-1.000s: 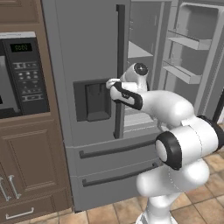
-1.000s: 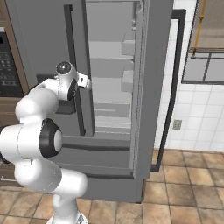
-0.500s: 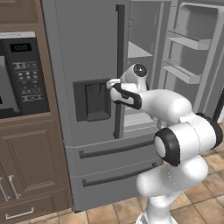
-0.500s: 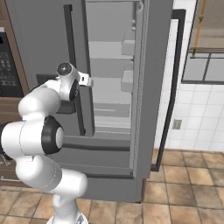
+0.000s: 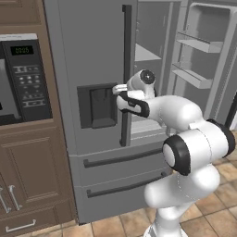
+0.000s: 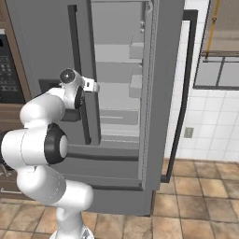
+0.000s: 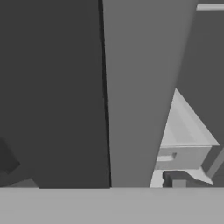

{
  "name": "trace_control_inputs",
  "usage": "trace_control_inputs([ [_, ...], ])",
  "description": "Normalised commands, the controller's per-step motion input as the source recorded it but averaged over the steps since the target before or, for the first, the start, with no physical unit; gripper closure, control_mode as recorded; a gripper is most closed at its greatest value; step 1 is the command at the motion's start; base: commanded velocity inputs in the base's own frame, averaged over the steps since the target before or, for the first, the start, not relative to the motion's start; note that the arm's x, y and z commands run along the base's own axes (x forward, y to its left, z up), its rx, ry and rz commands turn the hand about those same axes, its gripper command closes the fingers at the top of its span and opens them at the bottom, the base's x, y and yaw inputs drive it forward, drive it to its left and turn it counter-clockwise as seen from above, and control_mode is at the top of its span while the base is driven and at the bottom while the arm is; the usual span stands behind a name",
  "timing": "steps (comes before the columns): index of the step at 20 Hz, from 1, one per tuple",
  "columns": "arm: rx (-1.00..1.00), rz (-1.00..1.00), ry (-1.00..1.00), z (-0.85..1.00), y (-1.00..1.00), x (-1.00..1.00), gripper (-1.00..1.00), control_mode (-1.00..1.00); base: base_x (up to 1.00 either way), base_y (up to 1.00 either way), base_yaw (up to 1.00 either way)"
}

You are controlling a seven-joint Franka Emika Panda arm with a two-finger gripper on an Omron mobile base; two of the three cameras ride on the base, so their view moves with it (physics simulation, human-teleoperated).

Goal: Place one of the steaks on the plate and the other in the bowl. Then place the bowl in the fridge.

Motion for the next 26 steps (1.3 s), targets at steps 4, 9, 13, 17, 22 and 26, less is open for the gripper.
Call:
trace_control_inputs([
  [4, 0.0, 0.0, -0.02, 0.0, 0.02, 0.11, 1.0, -1.0, 0.0, 0.0, 0.0],
  [9, 0.0, 0.0, 0.0, 0.0, 0.0, 0.0, 1.0, -1.0, 0.0, 0.0, 0.0],
  [13, 0.0, -0.02, 0.0, 0.0, 0.0, -0.08, 1.0, -1.0, 0.0, 0.0, 0.0],
  [17, -0.05, -0.05, 0.0, 0.14, 0.06, -0.44, 1.0, -1.0, 0.0, 0.0, 0.0],
  [22, -0.11, -0.09, 0.0, 0.31, 0.38, -0.58, 1.0, -1.0, 0.0, 0.0, 0.0],
  [26, -0.13, -0.14, 0.03, 0.08, 0.65, -0.59, 1.0, -1.0, 0.0, 0.0, 0.0],
])
